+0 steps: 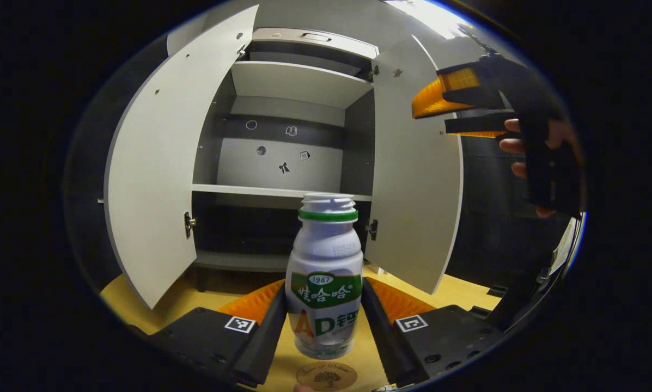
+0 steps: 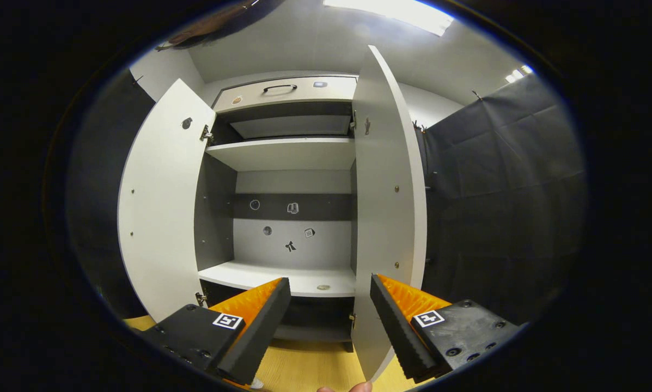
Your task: Grasp the bottle in the cabinet with the left hand and place it on the coaster, then close the right door with the right hand and the left door with the left hand.
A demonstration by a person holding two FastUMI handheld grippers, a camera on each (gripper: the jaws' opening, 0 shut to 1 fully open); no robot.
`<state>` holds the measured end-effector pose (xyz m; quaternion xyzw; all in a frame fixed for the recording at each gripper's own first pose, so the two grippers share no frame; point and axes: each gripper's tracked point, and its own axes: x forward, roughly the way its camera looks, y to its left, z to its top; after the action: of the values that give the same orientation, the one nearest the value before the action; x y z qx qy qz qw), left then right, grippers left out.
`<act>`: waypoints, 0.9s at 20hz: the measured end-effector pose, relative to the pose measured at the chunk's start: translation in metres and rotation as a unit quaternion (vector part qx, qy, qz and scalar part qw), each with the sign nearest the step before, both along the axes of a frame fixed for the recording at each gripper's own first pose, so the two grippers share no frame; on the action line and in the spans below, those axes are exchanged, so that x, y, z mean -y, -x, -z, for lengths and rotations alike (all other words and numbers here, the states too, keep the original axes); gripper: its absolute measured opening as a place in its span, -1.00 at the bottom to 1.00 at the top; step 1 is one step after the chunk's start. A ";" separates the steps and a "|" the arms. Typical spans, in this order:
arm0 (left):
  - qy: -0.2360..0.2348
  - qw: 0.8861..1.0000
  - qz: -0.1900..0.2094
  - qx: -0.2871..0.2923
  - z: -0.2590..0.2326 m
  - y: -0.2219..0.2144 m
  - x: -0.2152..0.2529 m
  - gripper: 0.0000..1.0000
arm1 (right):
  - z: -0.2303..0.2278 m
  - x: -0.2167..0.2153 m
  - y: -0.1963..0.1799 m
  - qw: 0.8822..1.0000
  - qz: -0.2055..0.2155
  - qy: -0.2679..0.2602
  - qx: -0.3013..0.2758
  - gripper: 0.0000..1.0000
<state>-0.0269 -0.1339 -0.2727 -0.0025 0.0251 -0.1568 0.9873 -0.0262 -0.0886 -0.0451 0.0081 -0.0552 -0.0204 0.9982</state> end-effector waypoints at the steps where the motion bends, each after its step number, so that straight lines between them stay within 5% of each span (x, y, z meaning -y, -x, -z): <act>1: -0.007 1.000 0.003 -0.003 0.016 0.001 0.002 0.57 | 0.003 0.002 -0.001 1.000 0.001 -0.001 -0.003 0.95; 7: -0.010 1.000 -0.007 -0.022 0.079 0.003 0.001 0.56 | 0.018 0.013 -0.005 1.000 0.019 0.006 -0.024 0.95; 18: -0.003 0.997 -0.027 -0.073 0.121 0.006 0.001 0.65 | 0.029 0.004 -0.003 0.999 0.018 0.021 -0.041 0.94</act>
<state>-0.0326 -0.1353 -0.3935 -0.0114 0.0972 -0.1297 0.9867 -0.0228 -0.0923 -0.0738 -0.0145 -0.0147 -0.0372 0.9991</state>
